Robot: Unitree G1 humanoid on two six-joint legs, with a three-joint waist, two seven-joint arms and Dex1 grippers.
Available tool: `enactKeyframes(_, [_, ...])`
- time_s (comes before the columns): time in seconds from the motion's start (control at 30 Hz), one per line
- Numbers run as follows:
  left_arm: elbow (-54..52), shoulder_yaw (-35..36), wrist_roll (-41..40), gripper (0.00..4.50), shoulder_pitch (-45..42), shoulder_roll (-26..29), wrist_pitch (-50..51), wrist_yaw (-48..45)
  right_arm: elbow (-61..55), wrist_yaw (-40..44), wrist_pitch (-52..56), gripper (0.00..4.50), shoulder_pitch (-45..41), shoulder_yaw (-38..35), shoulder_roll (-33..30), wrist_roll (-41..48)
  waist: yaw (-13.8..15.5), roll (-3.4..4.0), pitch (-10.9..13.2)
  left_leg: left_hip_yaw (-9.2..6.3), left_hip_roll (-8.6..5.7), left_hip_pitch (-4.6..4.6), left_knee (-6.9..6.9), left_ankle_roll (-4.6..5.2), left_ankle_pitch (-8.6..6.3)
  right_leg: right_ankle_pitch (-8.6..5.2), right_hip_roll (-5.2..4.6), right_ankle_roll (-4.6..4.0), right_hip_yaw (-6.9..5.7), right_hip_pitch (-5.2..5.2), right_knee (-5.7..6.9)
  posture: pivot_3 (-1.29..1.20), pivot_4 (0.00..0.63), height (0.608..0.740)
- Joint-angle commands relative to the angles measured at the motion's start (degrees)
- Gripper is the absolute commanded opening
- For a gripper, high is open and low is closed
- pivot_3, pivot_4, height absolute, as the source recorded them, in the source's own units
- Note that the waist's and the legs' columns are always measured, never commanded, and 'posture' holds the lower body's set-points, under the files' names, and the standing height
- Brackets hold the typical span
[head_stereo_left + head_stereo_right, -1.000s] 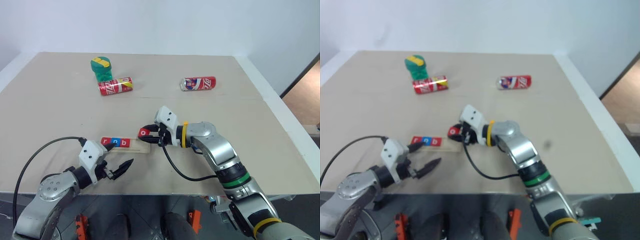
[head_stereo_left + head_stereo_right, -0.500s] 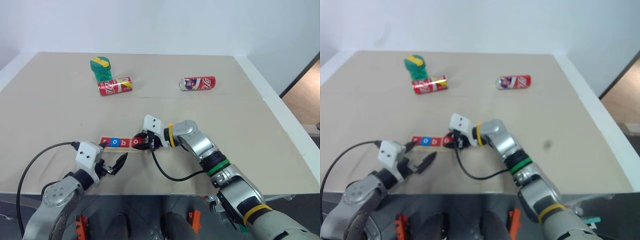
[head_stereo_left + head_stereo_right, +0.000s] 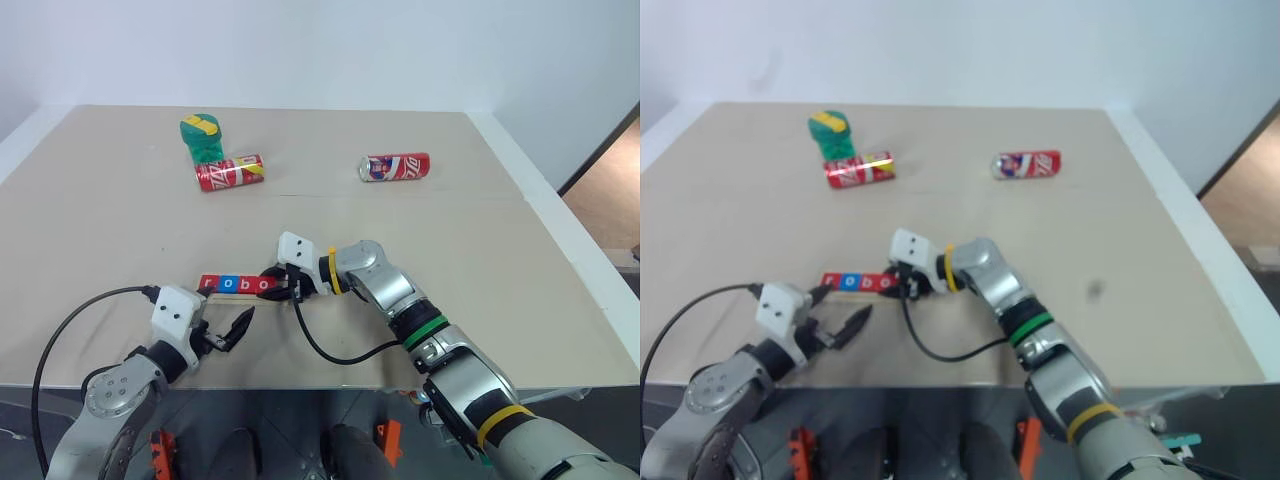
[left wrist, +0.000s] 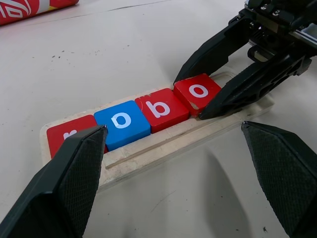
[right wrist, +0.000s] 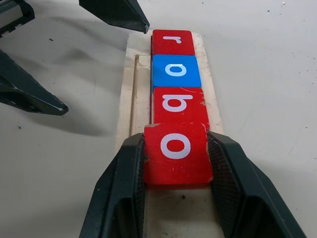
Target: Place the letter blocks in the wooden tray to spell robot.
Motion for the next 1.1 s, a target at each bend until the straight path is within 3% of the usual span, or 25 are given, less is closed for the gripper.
enactKeyframes(0.03, [-2.46, -0.22, 0.26, 4.50, -0.03, 0.19, -0.11, 0.03, 0.77, -0.01, -0.56, 1.22, -1.54, -0.81, 0.51, -0.52, 0.00, 0.00, 0.00, 0.01, 0.00, 0.01, 0.00, 0.00, 0.00, 0.01, 0.00, 0.00, 0.00, 0.00, 0.00, 0.00, 0.150, 0.740])
enactKeyframes(0.7, [-3.60, -0.63, 0.73, 4.50, 0.86, 0.20, -0.64, 0.22, 5.55, -1.46, -0.86, 1.22, -3.03, -2.50, 2.79, -0.22, -0.10, 0.00, 0.00, 0.02, 0.32, 0.16, 0.00, 0.00, 0.00, 0.18, 0.34, -0.30, 0.02, 0.00, 0.03, 0.00, 0.150, 0.740])
enactKeyframes(0.73, [-3.63, -0.63, 0.67, 4.50, 0.87, 0.09, -0.72, 0.24, 5.75, -1.47, -0.75, 1.72, -3.12, -2.67, 2.88, -0.18, -0.09, 0.00, 0.00, 0.02, 0.34, 0.16, -0.01, 0.00, 0.00, 0.18, 0.37, -0.31, 0.03, 0.00, 0.03, 0.00, 0.150, 0.740])
enactKeyframes(1.1, [-3.72, -0.68, 0.69, 4.50, 0.50, -0.36, -0.25, 0.71, 5.17, -0.37, 0.25, 1.72, -2.52, -2.73, 2.89, -0.27, -0.09, 0.00, 0.00, 0.03, 0.34, 0.15, -0.01, 0.00, 0.00, 0.16, 0.37, -0.31, 0.04, 0.00, 0.03, 0.00, 0.150, 0.740])
